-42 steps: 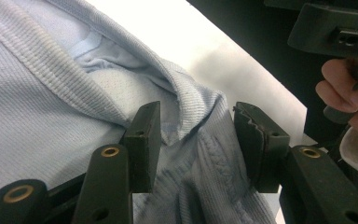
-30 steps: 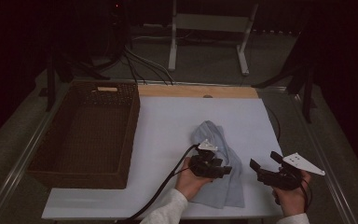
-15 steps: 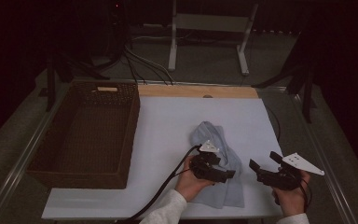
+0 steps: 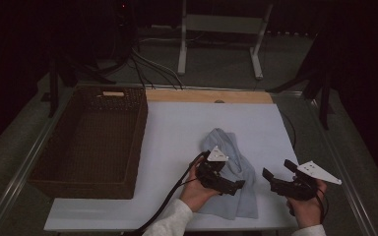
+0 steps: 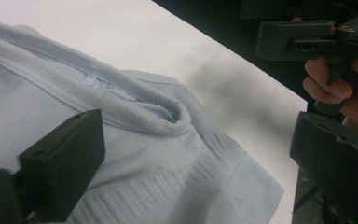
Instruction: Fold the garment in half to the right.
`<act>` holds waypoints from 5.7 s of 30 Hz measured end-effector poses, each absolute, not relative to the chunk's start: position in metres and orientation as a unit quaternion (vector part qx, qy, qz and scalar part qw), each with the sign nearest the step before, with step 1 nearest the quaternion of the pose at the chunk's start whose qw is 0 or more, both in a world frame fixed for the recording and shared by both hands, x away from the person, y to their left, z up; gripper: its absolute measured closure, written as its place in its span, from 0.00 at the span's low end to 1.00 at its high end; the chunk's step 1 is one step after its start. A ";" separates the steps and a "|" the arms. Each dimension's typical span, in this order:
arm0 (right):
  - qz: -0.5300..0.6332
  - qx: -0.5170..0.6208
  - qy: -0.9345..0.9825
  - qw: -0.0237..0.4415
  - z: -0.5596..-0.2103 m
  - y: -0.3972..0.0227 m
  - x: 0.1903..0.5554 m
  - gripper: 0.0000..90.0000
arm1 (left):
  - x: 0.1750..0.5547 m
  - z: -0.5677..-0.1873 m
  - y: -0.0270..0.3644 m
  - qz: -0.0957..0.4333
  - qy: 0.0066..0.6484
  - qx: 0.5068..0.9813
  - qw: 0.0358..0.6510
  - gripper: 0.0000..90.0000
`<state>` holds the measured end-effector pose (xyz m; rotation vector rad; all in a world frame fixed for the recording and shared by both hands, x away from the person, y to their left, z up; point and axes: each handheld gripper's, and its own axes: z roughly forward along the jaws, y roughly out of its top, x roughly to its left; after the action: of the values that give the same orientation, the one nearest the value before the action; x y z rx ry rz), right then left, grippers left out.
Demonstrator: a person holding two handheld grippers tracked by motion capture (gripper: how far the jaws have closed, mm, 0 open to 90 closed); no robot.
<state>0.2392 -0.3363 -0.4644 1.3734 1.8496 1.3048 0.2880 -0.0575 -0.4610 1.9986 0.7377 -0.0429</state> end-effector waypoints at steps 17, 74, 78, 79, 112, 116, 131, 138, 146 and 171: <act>0.480 0.501 0.679 0.239 -0.464 -0.333 0.239 0.07 | 0.292 -0.461 -0.035 0.032 0.306 0.820 0.482 0.01; 0.459 0.483 0.727 0.166 -0.466 -0.284 0.258 0.08 | 0.296 -0.460 0.031 0.078 0.347 0.797 0.489 0.01; 0.453 0.483 0.732 0.159 -0.468 -0.277 0.262 0.08 | 0.295 -0.459 0.032 0.080 0.347 0.797 0.488 0.01; 0.452 0.482 0.734 0.157 -0.469 -0.276 0.263 0.08 | 0.295 -0.459 0.032 0.080 0.346 0.797 0.488 0.01; 0.403 0.505 0.761 0.061 -0.486 -0.261 0.281 0.68 | 0.290 -0.462 0.029 0.062 0.339 0.803 0.487 0.01; 0.401 0.500 0.765 0.065 -0.485 -0.262 0.280 0.89 | 0.289 -0.464 0.027 0.055 0.335 0.808 0.481 0.01; 0.427 0.492 0.749 0.120 -0.465 -0.271 0.273 0.94 | 0.287 -0.466 0.023 0.064 0.345 0.810 0.470 0.14; 0.430 0.494 0.744 0.128 -0.461 -0.278 0.271 0.94 | 0.287 -0.465 0.024 0.063 0.348 0.808 0.472 0.14; 0.430 0.506 0.735 0.137 -0.458 -0.291 0.270 0.94 | 0.287 -0.465 0.024 0.060 0.346 0.806 0.476 0.11; 0.423 0.513 0.733 0.142 -0.459 -0.303 0.270 0.94 | 0.275 -0.478 -0.004 0.027 0.302 0.833 0.462 0.38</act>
<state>0.2699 -0.3026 -0.4590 1.4818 2.1162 1.2206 0.2754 -0.0044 -0.4779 2.0494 0.7415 0.0674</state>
